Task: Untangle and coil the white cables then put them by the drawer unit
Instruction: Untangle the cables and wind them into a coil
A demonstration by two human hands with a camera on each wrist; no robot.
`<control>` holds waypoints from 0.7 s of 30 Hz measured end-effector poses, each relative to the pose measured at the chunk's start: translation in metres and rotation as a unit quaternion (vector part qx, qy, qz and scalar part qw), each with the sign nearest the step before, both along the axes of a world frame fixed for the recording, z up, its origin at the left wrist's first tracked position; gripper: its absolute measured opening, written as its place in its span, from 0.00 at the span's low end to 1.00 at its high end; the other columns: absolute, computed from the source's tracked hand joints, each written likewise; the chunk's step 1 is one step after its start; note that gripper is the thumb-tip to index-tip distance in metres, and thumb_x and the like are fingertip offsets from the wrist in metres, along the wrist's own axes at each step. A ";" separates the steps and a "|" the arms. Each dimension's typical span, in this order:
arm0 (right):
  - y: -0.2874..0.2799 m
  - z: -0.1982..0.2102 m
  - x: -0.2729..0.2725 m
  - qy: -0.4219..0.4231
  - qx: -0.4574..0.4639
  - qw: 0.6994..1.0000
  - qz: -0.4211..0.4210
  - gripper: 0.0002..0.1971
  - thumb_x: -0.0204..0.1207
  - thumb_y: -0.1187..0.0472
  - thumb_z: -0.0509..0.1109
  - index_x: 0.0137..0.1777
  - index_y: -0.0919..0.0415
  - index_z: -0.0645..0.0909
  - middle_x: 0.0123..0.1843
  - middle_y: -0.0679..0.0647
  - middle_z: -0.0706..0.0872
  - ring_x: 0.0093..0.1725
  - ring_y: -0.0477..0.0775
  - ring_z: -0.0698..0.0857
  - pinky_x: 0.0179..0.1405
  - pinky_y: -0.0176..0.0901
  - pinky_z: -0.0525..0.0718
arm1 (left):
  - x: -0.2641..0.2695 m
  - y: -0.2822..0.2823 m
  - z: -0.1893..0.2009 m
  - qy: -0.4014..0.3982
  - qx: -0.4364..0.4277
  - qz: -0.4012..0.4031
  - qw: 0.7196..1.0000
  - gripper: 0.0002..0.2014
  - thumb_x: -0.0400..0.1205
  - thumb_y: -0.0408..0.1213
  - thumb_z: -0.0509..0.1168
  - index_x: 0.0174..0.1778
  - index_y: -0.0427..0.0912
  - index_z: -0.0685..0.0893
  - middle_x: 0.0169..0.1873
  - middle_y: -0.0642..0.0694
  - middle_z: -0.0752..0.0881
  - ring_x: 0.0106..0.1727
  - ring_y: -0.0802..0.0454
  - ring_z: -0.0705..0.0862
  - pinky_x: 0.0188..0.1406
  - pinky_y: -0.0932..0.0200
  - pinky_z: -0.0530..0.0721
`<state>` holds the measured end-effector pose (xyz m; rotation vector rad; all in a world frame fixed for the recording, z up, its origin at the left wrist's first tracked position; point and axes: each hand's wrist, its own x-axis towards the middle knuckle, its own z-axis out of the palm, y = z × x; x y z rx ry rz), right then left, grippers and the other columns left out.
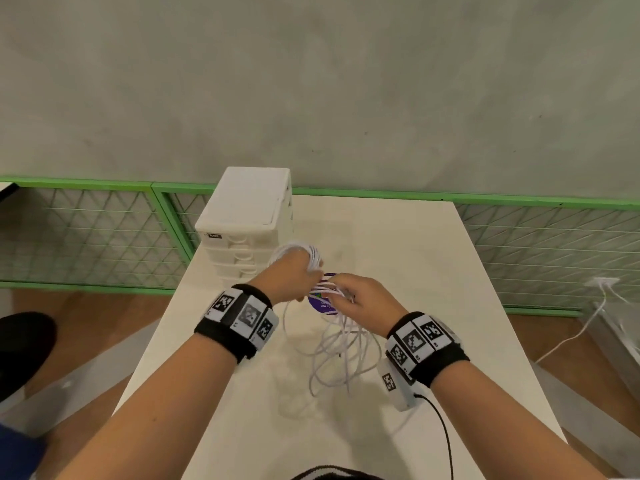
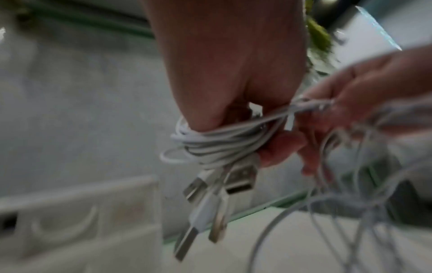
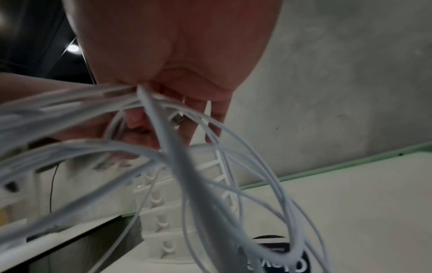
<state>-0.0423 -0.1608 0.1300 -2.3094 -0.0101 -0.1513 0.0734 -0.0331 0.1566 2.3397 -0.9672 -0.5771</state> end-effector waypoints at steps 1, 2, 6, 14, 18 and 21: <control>-0.005 -0.001 -0.001 -0.002 0.004 1.000 -0.004 0.13 0.74 0.52 0.63 0.53 0.56 0.82 0.45 0.54 0.87 0.43 0.51 0.82 0.47 0.46 0.79 | -0.003 0.003 -0.002 0.053 -0.013 -0.008 0.998 0.20 0.84 0.42 0.58 0.40 0.26 0.83 0.25 0.30 0.82 0.22 0.45 0.78 0.24 0.61 0.78; -0.007 -0.002 -0.003 -0.005 0.020 1.000 -0.012 0.10 0.75 0.54 0.66 0.54 0.51 0.83 0.47 0.49 0.87 0.44 0.47 0.82 0.48 0.42 0.79 | -0.007 0.005 -0.001 0.088 -0.029 -0.010 0.996 0.24 0.84 0.46 0.58 0.33 0.28 0.82 0.21 0.34 0.80 0.18 0.47 0.75 0.20 0.63 0.74; -0.012 -0.012 -0.008 -0.069 0.043 0.994 -0.068 0.17 0.68 0.56 0.77 0.56 0.47 0.80 0.52 0.35 0.82 0.54 0.31 0.79 0.53 0.20 0.73 | -0.011 0.007 -0.004 0.116 -0.064 -0.022 0.991 0.28 0.81 0.56 0.61 0.26 0.34 0.79 0.18 0.41 0.77 0.17 0.52 0.72 0.19 0.63 0.71; -0.014 -0.027 -0.010 -0.116 0.038 0.988 -0.099 0.06 0.72 0.61 0.74 0.48 0.54 0.88 0.38 0.41 0.85 0.38 0.42 0.83 0.46 0.30 0.79 | -0.009 0.006 -0.024 0.025 -0.146 0.097 0.984 0.21 0.81 0.42 0.65 0.23 0.39 0.69 0.19 0.44 0.70 0.20 0.51 0.67 0.26 0.56 0.69; -0.002 -0.027 -0.007 -0.062 0.042 0.993 -0.096 0.12 0.77 0.55 0.68 0.59 0.54 0.81 0.42 0.39 0.79 0.40 0.41 0.80 0.45 0.30 0.77 | -0.013 0.004 -0.024 -0.037 -0.153 0.117 0.981 0.23 0.82 0.44 0.64 0.23 0.42 0.66 0.19 0.46 0.66 0.22 0.50 0.65 0.26 0.54 0.65; 0.006 -0.029 -0.003 0.008 -0.008 0.997 -0.076 0.15 0.75 0.51 0.68 0.60 0.53 0.79 0.40 0.36 0.73 0.37 0.38 0.75 0.38 0.28 0.70 | -0.017 0.004 -0.022 -0.087 -0.141 0.127 0.978 0.23 0.83 0.48 0.61 0.24 0.40 0.68 0.19 0.45 0.68 0.23 0.47 0.68 0.26 0.50 0.69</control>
